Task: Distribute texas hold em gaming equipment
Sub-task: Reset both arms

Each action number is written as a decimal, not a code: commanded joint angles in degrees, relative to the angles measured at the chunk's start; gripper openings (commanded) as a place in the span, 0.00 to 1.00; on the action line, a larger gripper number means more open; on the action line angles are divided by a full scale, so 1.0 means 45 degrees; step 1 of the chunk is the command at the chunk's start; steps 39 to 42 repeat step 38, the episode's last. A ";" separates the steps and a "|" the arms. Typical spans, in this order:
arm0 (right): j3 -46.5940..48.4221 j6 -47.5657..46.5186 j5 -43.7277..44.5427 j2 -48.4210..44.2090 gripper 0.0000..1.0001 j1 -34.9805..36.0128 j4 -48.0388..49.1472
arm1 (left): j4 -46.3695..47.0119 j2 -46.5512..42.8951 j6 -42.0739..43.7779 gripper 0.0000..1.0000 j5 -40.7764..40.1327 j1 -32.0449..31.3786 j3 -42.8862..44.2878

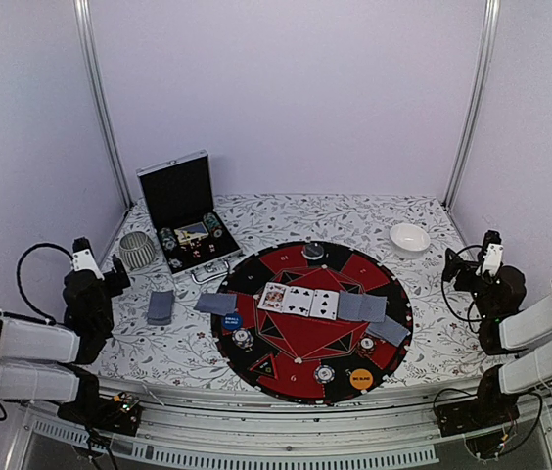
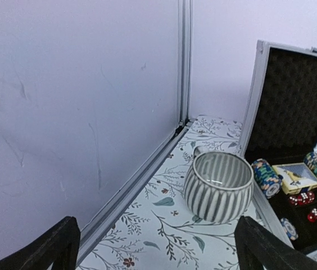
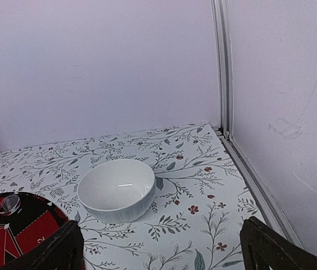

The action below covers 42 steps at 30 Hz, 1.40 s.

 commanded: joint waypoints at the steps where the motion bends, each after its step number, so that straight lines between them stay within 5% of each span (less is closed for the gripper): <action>1: 0.0492 -0.0933 -0.1153 0.1454 0.99 -0.0135 0.2595 | 0.6224 0.2797 0.1165 0.98 0.0948 0.0408 -0.0555; 4: 0.0500 -0.1213 -0.2106 0.3214 0.99 -0.0171 0.4632 | 0.7425 0.3840 0.2116 0.98 0.2005 0.0587 -0.0306; 10: 0.1870 -0.1395 -0.2865 0.3099 0.99 -0.0303 0.1683 | 1.1117 0.6027 0.1538 0.98 0.4444 0.2067 -0.1117; 14: 0.1929 -0.1670 -0.2941 0.3117 0.99 -0.0313 0.1681 | 0.8873 0.5592 0.1350 0.98 0.5965 0.2420 -0.0402; 16: 0.1930 -0.1660 -0.2822 0.3103 0.99 -0.0303 0.1681 | 1.0461 0.6966 0.1972 0.98 0.6343 0.2368 -0.0204; 19: 0.1897 -0.1479 -0.2185 0.3077 0.99 -0.0309 0.1626 | 0.8306 0.6141 0.1539 0.98 0.5850 0.2247 0.0093; 42: 0.1946 -0.1436 -0.2178 0.3088 0.99 -0.0313 0.1594 | 0.6223 0.6427 0.1537 0.98 0.5808 0.2399 0.1515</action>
